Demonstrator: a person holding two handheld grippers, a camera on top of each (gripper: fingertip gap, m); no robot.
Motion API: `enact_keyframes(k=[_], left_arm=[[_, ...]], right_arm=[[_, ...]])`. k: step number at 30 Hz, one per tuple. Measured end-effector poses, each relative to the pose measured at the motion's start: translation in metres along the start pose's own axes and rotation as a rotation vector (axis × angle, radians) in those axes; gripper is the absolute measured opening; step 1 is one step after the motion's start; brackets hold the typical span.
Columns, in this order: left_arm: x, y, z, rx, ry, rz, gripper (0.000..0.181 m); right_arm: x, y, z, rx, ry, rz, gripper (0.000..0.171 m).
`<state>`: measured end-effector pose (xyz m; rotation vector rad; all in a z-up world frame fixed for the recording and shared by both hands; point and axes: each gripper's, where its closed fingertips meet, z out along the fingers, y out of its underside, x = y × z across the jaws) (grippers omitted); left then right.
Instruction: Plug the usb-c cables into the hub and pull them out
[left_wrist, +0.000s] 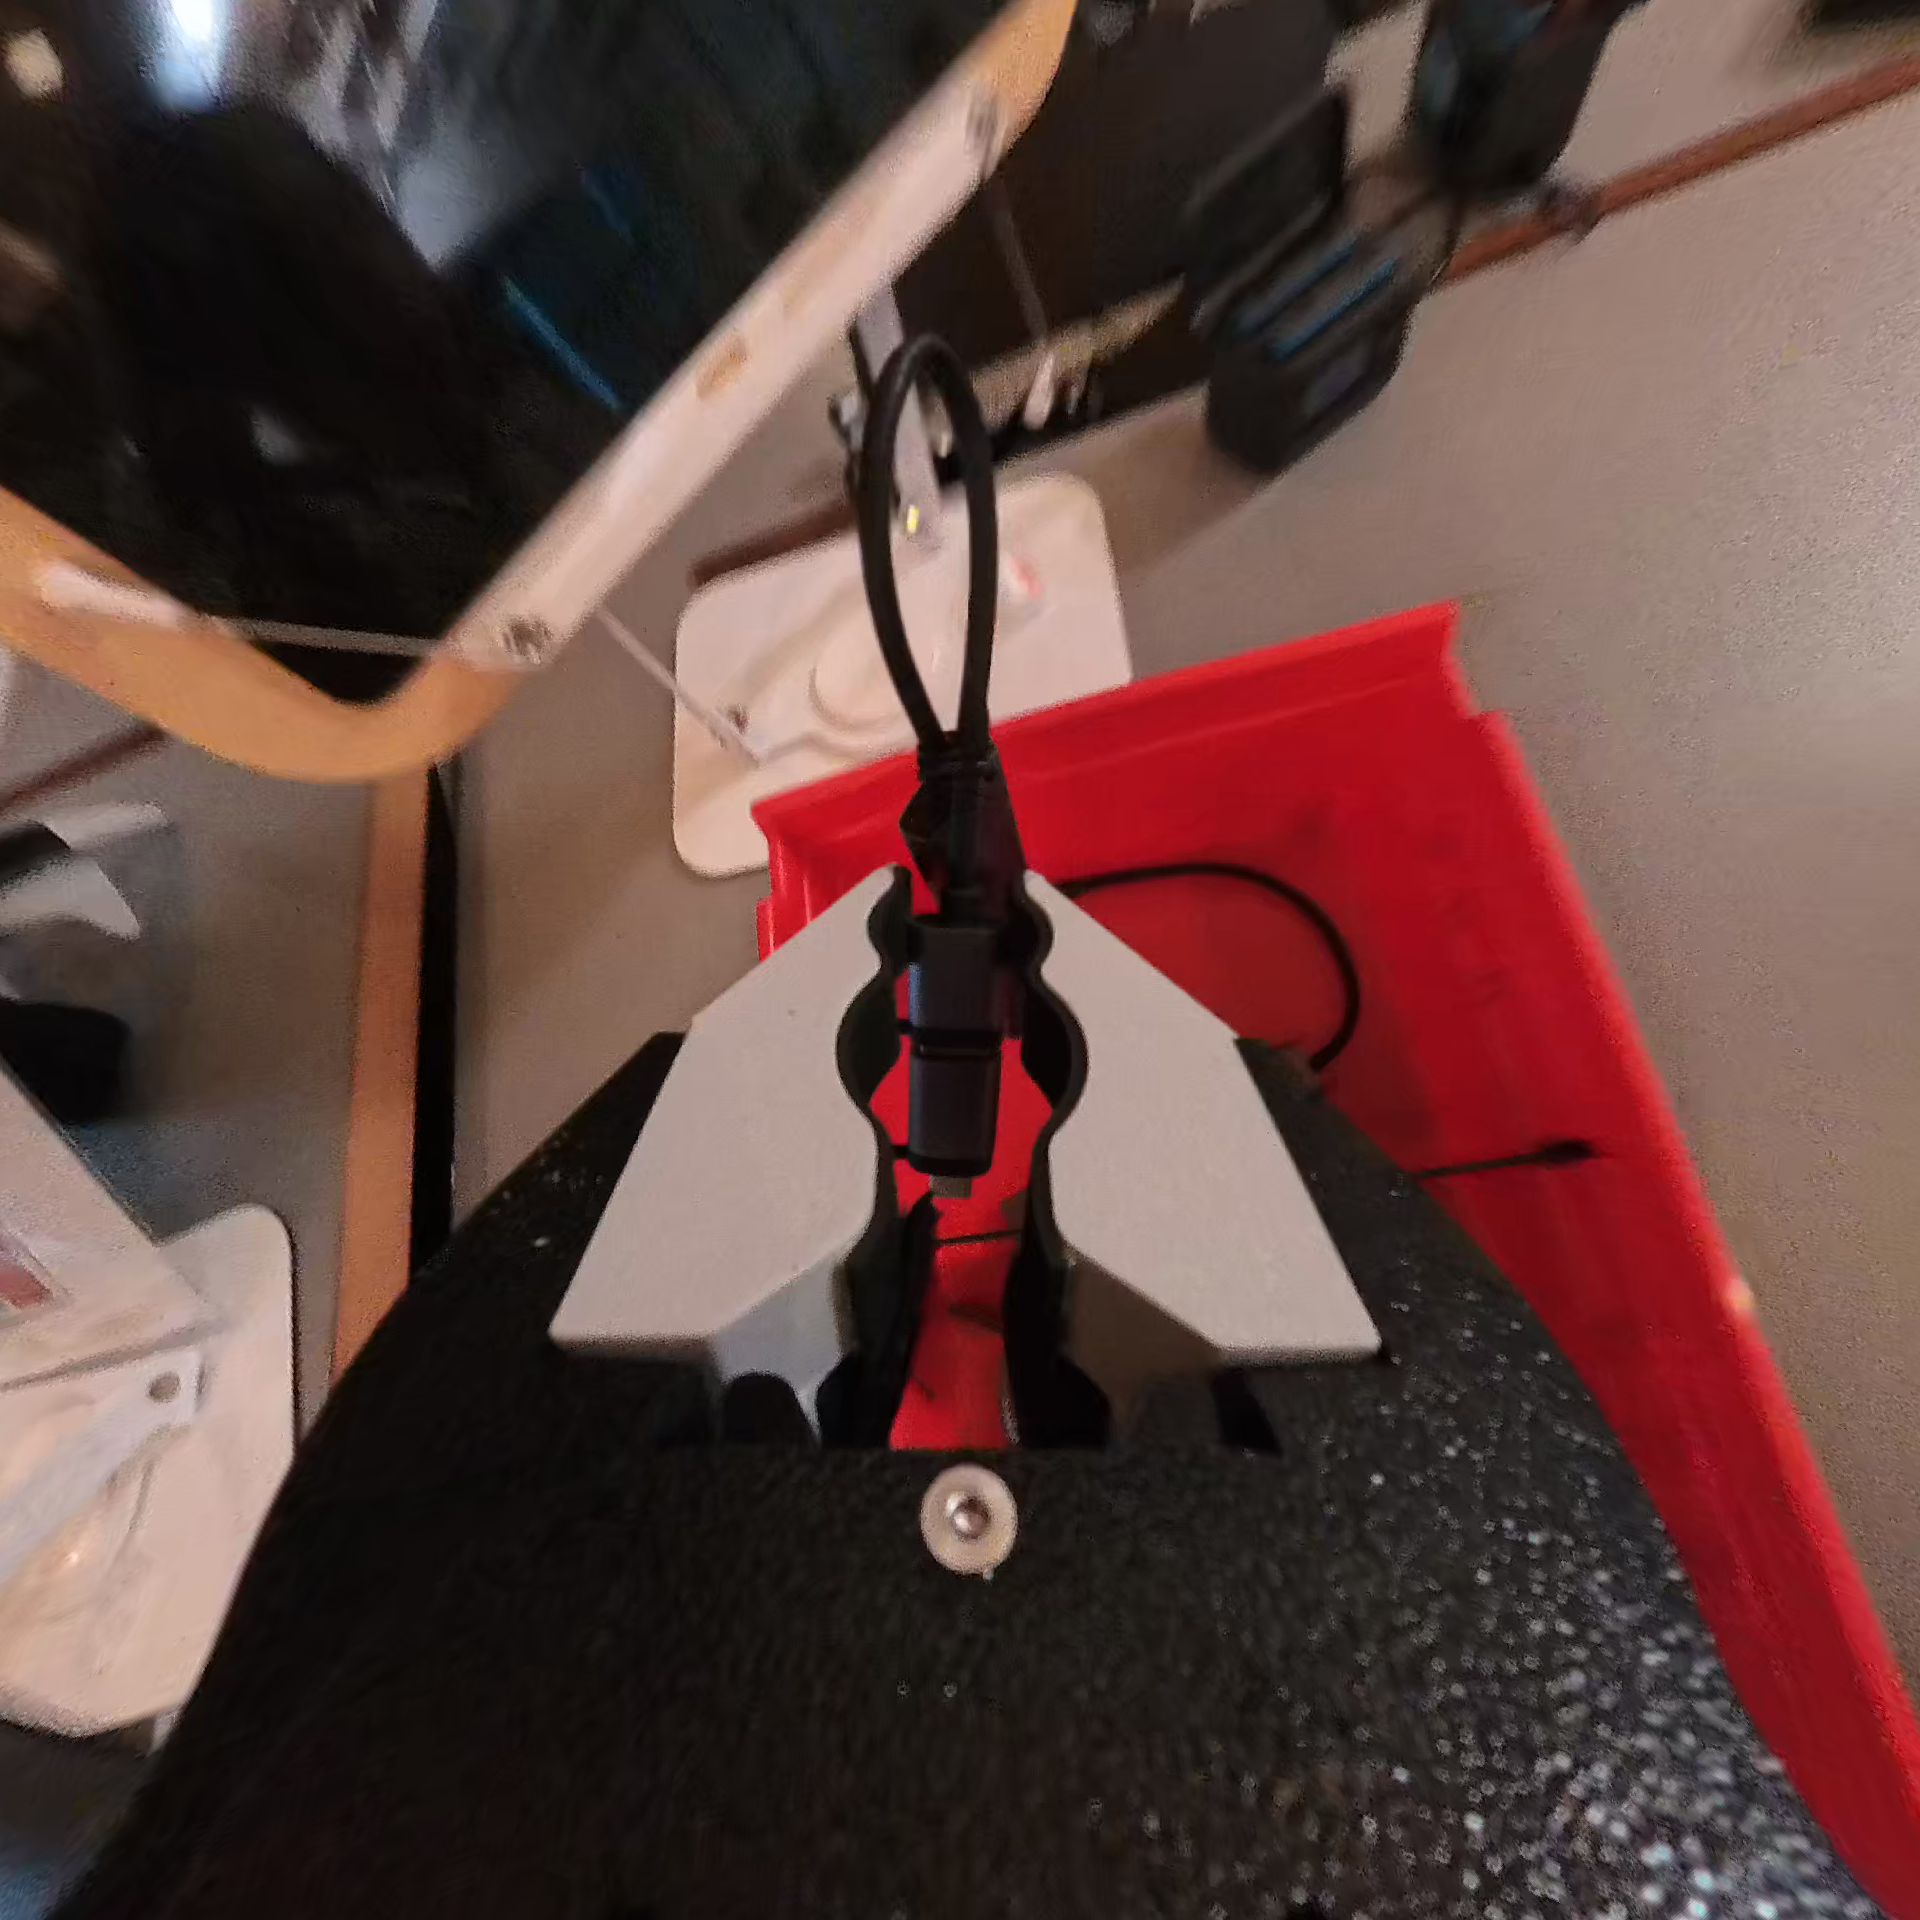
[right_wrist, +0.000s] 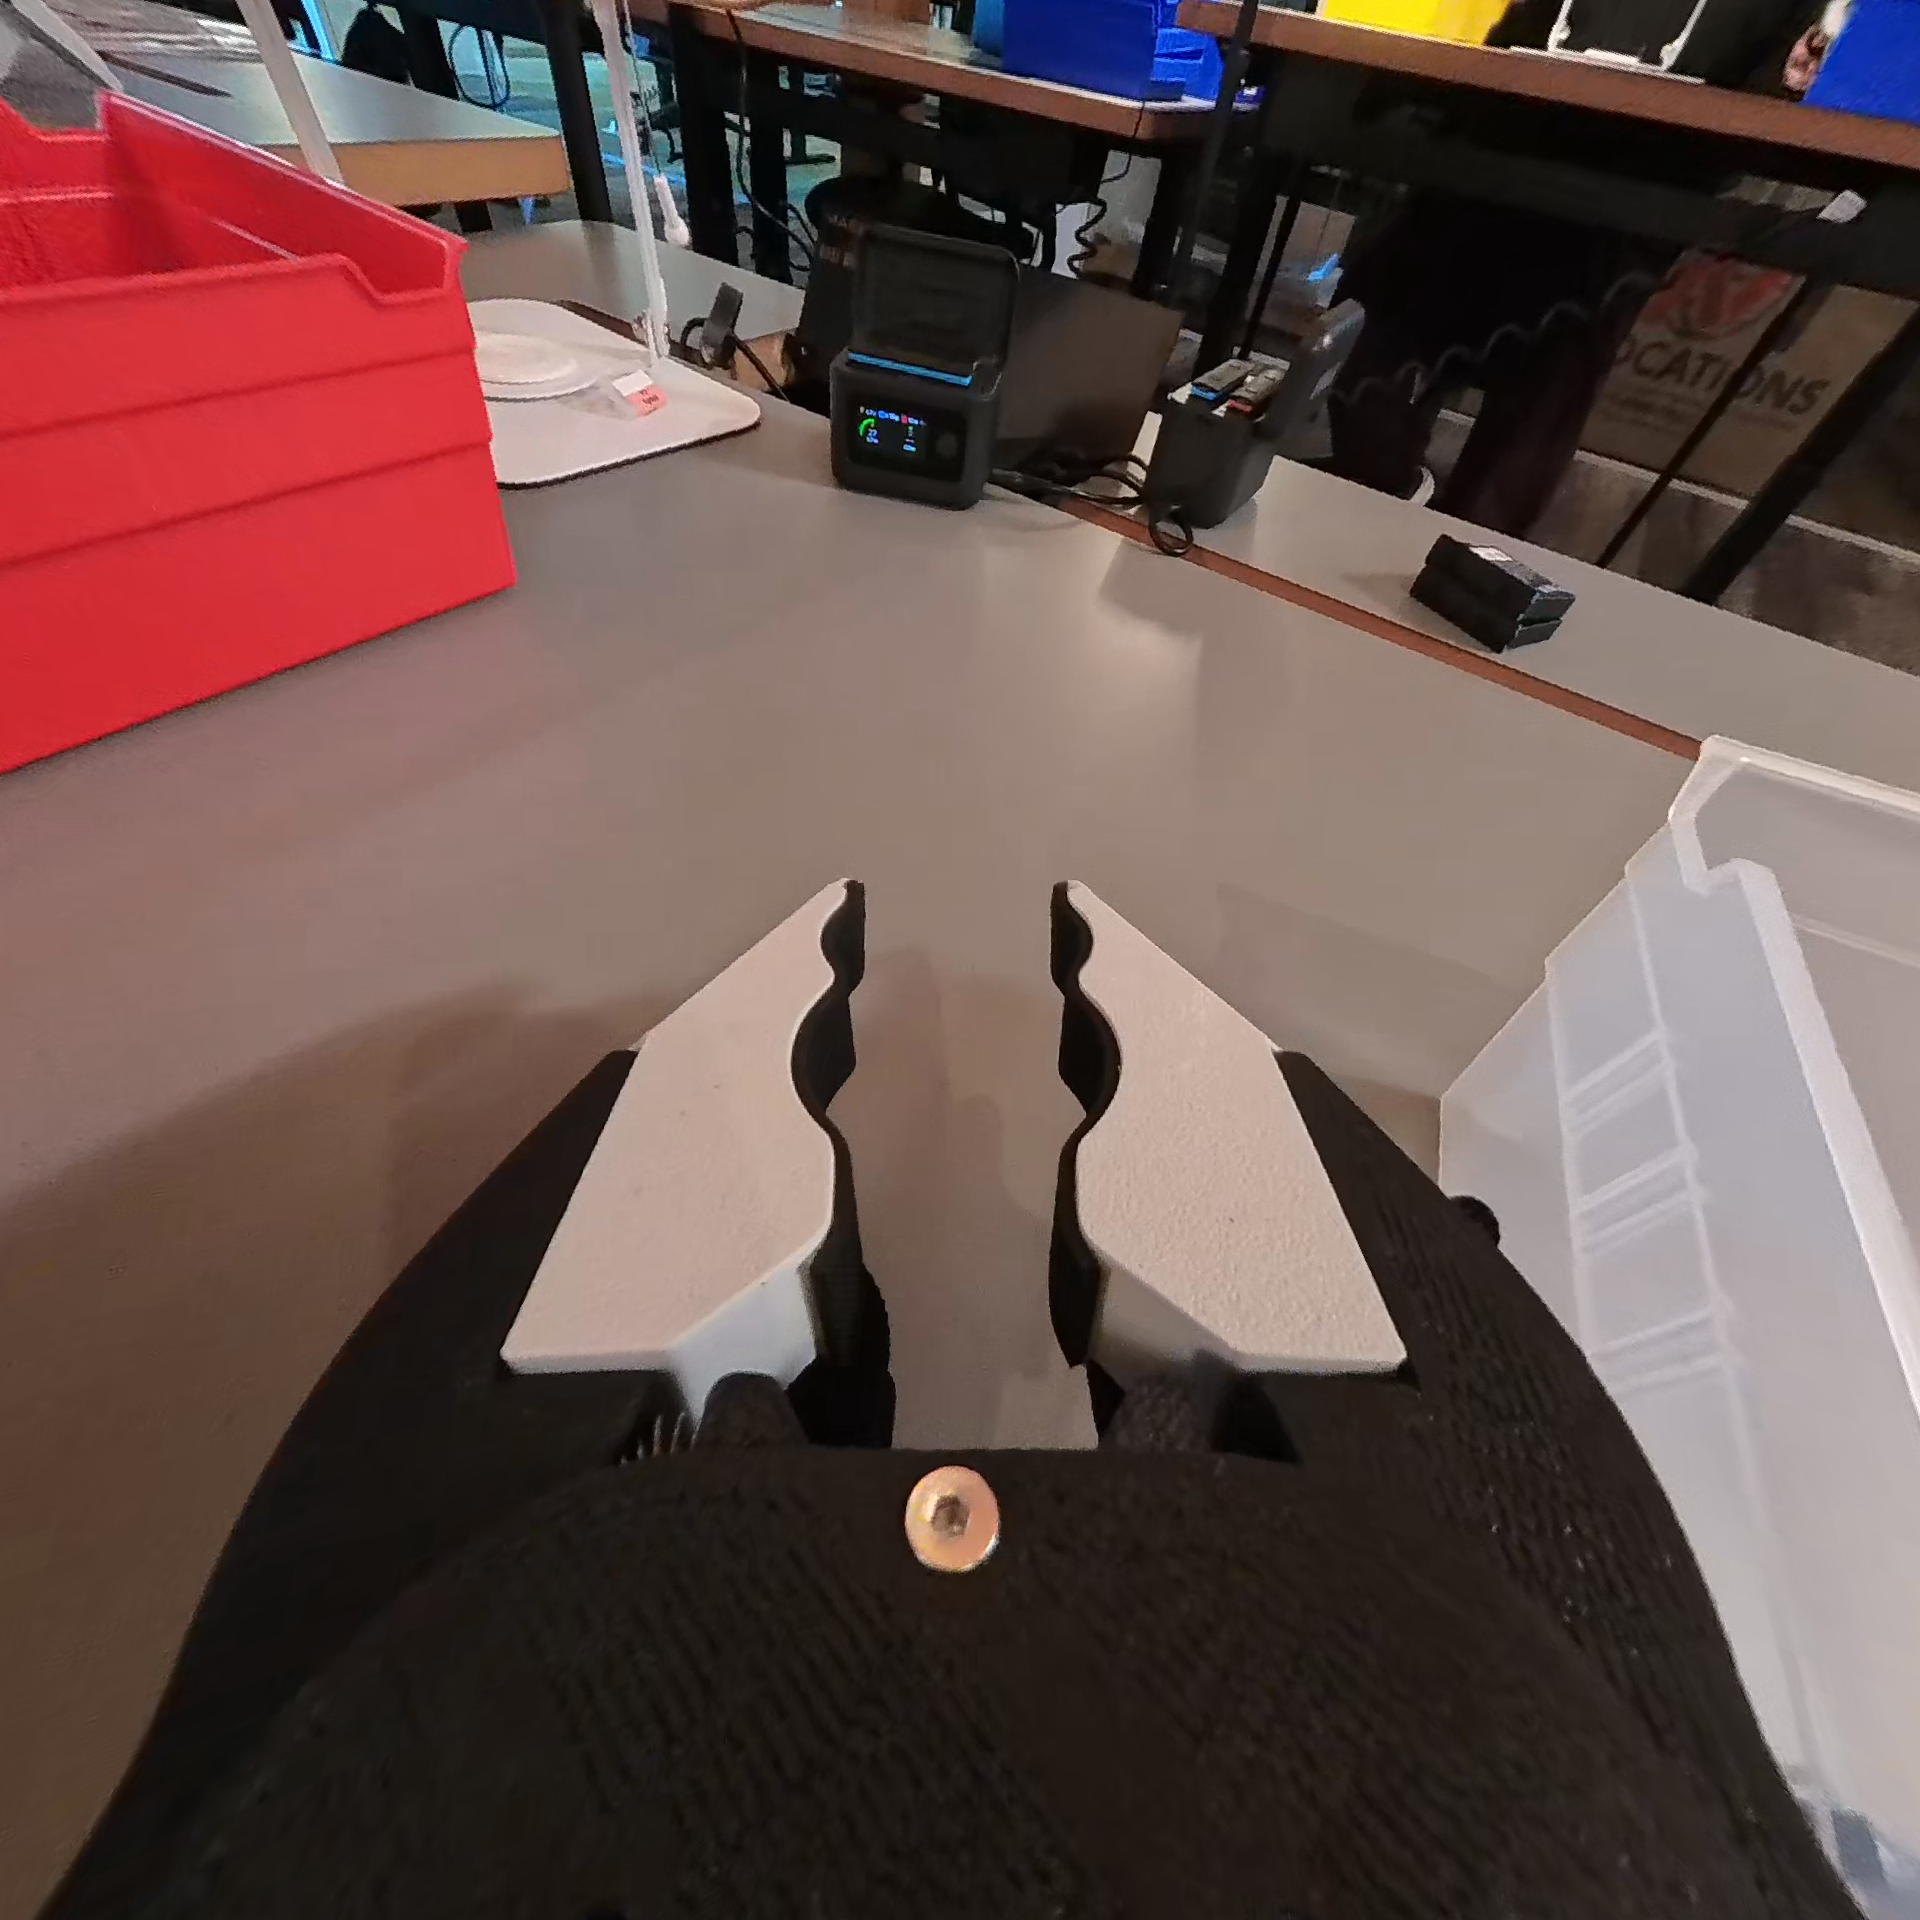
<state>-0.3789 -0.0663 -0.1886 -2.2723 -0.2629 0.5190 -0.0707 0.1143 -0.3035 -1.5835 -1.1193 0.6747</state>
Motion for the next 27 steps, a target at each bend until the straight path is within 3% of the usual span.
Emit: enact_keyframes(k=[1,6,11,14,19,22,27], left_arm=[[0.008,-0.013,-0.014,0.066,0.009,0.017,0.016],[0.095,-0.078,-0.088,0.429,0.242,0.063,0.015],[0.182,-0.094,-0.13,0.623,0.511,0.045,0.015],[0.216,-0.087,-0.132,0.671,0.584,0.041,0.015],[0.269,-0.061,-0.116,0.662,0.694,0.105,0.015],[0.299,-0.04,-0.097,0.584,0.759,0.177,0.015],[0.328,-0.022,-0.085,0.542,0.84,0.234,0.015]], right_arm=[[0.0,-0.001,0.0,0.002,-0.003,-0.001,0.034],[0.004,-0.004,-0.003,0.013,-0.016,-0.038,0.034],[0.015,-0.005,-0.009,0.033,-0.061,-0.102,0.034],[0.013,-0.007,-0.017,0.06,-0.135,-0.177,0.038],[-0.051,-0.04,-0.072,0.364,-0.568,-0.255,0.043],[-0.07,-0.054,-0.091,0.466,-0.661,-0.228,0.044],[-0.084,-0.046,-0.089,0.419,-0.711,-0.238,0.043]])
